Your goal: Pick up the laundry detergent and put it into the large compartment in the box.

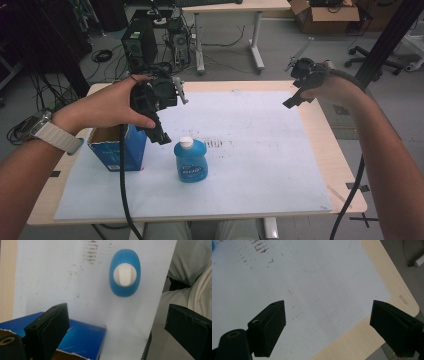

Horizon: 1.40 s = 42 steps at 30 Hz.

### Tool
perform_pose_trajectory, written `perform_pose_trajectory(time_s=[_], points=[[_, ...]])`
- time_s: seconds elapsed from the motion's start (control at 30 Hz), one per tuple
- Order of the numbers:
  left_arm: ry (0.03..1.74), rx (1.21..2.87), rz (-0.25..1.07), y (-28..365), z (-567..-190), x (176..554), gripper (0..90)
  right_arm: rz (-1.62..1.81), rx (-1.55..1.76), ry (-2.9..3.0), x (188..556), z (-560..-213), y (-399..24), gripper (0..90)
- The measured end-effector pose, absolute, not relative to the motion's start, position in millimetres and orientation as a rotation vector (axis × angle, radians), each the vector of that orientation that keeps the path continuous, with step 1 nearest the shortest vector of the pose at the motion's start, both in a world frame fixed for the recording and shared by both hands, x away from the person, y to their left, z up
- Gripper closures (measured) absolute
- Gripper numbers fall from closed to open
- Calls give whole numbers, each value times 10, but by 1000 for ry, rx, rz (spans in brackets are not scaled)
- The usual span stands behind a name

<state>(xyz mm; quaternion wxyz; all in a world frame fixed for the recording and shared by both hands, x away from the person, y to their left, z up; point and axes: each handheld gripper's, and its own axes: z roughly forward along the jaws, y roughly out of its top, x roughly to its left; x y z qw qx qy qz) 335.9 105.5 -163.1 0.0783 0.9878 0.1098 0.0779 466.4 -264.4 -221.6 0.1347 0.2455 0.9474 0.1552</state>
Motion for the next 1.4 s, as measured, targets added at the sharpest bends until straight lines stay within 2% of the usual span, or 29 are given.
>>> perform_pose_trajectory(time_s=[0.77,1.4], points=[[227,2970,219,765,-1650,3370,50,451,708,2739,4661,-2208,-2651,133],[165,3022,163,571,-1975,3395,62,457,703,2743,4671,-2222,-2610,133]])
